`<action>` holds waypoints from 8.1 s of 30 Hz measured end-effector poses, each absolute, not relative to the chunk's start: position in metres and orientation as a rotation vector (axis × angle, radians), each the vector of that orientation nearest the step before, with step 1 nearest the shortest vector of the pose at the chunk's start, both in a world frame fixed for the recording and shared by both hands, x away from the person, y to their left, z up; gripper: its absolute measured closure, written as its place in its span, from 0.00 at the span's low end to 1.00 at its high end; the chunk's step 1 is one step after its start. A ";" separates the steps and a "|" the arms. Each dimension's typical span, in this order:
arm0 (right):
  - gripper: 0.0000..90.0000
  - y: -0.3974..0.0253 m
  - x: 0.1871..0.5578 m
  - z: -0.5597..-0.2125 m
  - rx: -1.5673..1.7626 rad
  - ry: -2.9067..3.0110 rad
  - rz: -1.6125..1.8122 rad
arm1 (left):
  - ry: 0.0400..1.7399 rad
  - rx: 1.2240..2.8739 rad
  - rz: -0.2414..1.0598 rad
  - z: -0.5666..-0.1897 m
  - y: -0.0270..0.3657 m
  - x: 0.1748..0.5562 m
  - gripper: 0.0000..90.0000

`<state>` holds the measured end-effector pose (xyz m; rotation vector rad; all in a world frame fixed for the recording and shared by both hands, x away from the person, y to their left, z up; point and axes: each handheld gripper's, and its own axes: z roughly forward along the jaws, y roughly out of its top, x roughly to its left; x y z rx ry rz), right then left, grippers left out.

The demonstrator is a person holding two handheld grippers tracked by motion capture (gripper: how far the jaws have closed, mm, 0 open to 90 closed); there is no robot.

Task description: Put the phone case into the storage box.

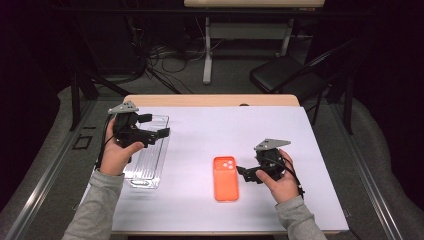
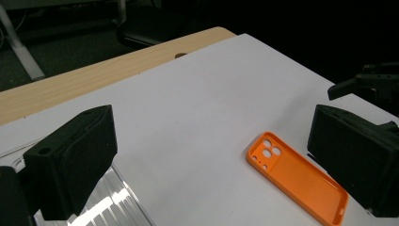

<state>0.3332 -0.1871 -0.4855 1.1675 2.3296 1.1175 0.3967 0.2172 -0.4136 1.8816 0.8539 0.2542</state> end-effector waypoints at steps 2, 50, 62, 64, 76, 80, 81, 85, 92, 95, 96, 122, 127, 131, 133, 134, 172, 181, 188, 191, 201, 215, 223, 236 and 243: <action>0.09 -0.186 0.336 -0.487 1.181 2.358 1.091 | 0.860 1.887 0.256 -0.414 0.217 0.396 0.02; 0.66 -0.134 0.340 -0.487 0.722 2.740 0.771 | 0.871 1.934 0.314 -0.413 0.227 0.386 0.17; 0.74 -0.124 0.326 -0.495 0.437 2.817 0.623 | 0.876 1.934 0.315 -0.414 0.229 0.386 0.17; 0.74 -0.122 0.324 -0.495 0.423 2.822 0.622 | 0.878 1.933 0.311 -0.414 0.229 0.386 0.17; 0.77 -0.117 0.320 -0.497 0.318 2.823 0.575 | 0.881 1.933 0.309 -0.415 0.230 0.387 0.17; 0.79 -0.115 0.318 -0.498 0.277 2.833 0.563 | 0.885 1.930 0.308 -0.415 0.230 0.387 0.17; 0.80 -0.115 0.318 -0.498 0.257 2.836 0.559 | 0.885 1.930 0.308 -0.415 0.230 0.387 0.17; 0.83 -0.113 0.315 -0.499 0.252 2.858 0.561 | 0.884 1.930 0.309 -0.415 0.231 0.387 0.17; 0.85 -0.109 0.311 -0.506 0.223 2.899 0.528 | 0.887 1.928 0.315 -0.414 0.232 0.386 0.17; 0.85 -0.108 0.310 -0.509 0.199 2.910 0.518 | 0.886 1.930 0.314 -0.414 0.232 0.386 0.17; 0.86 -0.107 0.308 -0.510 0.207 2.917 0.509 | 0.886 1.930 0.313 -0.414 0.232 0.386 0.17; 0.90 -0.102 0.300 -0.527 0.137 2.981 0.412 | 0.897 1.930 0.309 -0.417 0.232 0.388 0.17; 0.91 -0.102 0.300 -0.529 0.132 2.986 0.403 | 0.898 1.930 0.309 -0.417 0.232 0.388 0.17; 0.92 -0.102 0.301 -0.529 0.125 2.987 0.403 | 0.899 1.929 0.309 -0.417 0.233 0.389 0.17; 0.93 -0.103 0.301 -0.529 0.127 2.988 0.402 | 0.898 1.930 0.307 -0.417 0.233 0.389 0.17; 0.94 -0.103 0.301 -0.529 0.120 2.987 0.404 | 0.897 1.932 0.306 -0.417 0.233 0.389 0.17; 0.99 -0.105 0.303 -0.529 0.007 2.986 0.416 | 0.902 1.930 0.304 -0.419 0.234 0.390 0.17; 0.99 -0.106 0.303 -0.529 0.020 2.990 0.432 | 0.902 1.933 0.303 -0.419 0.234 0.391 0.17; 0.99 -0.106 0.302 -0.529 0.020 2.987 0.428 | 0.901 1.935 0.307 -0.419 0.234 0.391 0.17; 0.99 -0.107 0.302 -0.529 0.020 2.986 0.427 | 0.901 1.934 0.307 -0.419 0.234 0.391 0.17; 0.99 -0.107 0.302 -0.528 0.005 2.969 0.444 | 0.901 1.933 0.308 -0.420 0.232 0.390 0.17; 0.99 -0.110 0.306 -0.520 0.007 2.885 0.514 | 0.901 1.926 0.301 -0.419 0.230 0.389 0.17; 0.99 -0.109 0.306 -0.513 -0.009 2.823 0.545 | 0.891 1.941 0.292 -0.419 0.224 0.387 0.18; 0.99 -0.103 0.312 -0.485 -0.048 2.716 0.539 | 0.885 1.941 0.274 -0.417 0.217 0.384 0.18; 0.99 -0.095 0.317 -0.472 -0.070 2.663 0.543 | 0.872 1.942 0.247 -0.418 0.212 0.383 0.18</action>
